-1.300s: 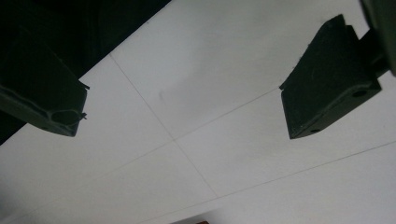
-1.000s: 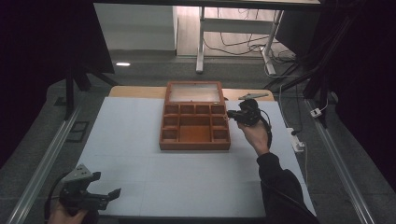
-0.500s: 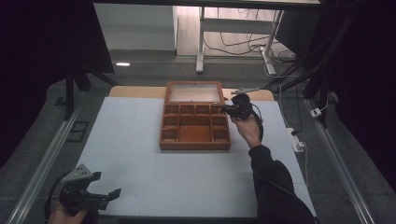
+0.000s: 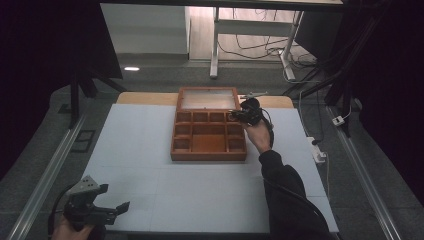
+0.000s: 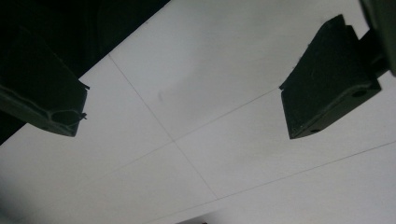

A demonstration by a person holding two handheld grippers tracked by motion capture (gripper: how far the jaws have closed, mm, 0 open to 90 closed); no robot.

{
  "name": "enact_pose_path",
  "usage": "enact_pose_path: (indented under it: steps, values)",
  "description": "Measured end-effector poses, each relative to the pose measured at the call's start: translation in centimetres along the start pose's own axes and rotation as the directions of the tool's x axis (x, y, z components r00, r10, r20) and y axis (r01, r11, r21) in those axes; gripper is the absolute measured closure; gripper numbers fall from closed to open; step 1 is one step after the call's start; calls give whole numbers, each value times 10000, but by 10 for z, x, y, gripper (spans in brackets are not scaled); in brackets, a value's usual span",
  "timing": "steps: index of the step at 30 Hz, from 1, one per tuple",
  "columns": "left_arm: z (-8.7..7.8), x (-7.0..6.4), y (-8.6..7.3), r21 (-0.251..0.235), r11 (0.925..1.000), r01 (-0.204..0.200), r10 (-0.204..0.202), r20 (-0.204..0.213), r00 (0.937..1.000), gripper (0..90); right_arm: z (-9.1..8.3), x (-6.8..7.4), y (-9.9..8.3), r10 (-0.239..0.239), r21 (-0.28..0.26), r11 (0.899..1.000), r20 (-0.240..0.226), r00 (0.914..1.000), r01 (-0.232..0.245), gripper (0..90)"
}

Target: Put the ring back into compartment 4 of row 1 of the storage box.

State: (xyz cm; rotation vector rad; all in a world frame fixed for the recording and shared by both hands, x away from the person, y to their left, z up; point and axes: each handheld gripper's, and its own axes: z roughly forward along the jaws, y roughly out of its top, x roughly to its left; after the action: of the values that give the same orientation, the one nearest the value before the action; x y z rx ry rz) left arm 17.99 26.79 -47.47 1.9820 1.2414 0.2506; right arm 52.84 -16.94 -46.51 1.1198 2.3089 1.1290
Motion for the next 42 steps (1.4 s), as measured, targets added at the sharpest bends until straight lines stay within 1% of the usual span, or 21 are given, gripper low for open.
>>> enact_pose_path:
  steps: [3,5,14,16,22,26,29,32,34,35,36,38,39,42]
  values:
    - [0,0,0,5,10000,-20,20,1,10000,5,7,1,0,-30,49,10000,33,10000,30,864]
    - [0,0,0,2,10000,-7,7,-2,10000,5,12,3,0,-185,113,9998,108,9998,184,863]
    - [1,0,0,50,10000,-23,23,-51,10000,5,20,2,-3,-225,242,9995,171,9996,221,860]
    - [1,0,0,58,10000,-25,25,-44,10000,6,22,1,-5,-273,405,9988,234,9994,263,860]
    - [1,0,1,81,10000,-34,34,-48,10000,6,28,1,-9,-364,658,9972,259,9990,347,861]
    - [1,0,0,85,10000,-26,27,-57,10000,7,32,3,-10,-506,848,9952,254,9984,483,831]
    - [1,0,0,70,10000,-14,15,-75,10000,7,32,4,-10,-482,871,9951,249,9985,458,813]
    - [1,0,0,64,10000,-14,14,-75,10000,7,30,4,-9,-447,783,9960,217,9988,429,788]
    - [1,0,0,60,10000,-14,14,-71,10000,7,25,3,-7,-405,702,9968,141,9991,395,771]
    - [1,0,0,56,10000,-12,13,-66,10000,7,24,4,-6,-318,707,9970,62,9995,313,742]
    - [1,0,0,50,10000,-10,11,-61,10000,7,24,4,-6,-318,707,9970,62,9995,313,742]
    - [0,0,0,40,10000,-18,18,-41,10000,7,18,4,-4,-236,669,9975,-31,9997,238,702]
    - [0,0,0,27,10000,-8,8,-26,10000,7,18,4,-4,-236,669,9975,-31,9997,238,702]
    - [0,0,0,16,10000,-10,10,14,10000,6,11,6,-1,-180,557,9983,-209,9996,192,644]
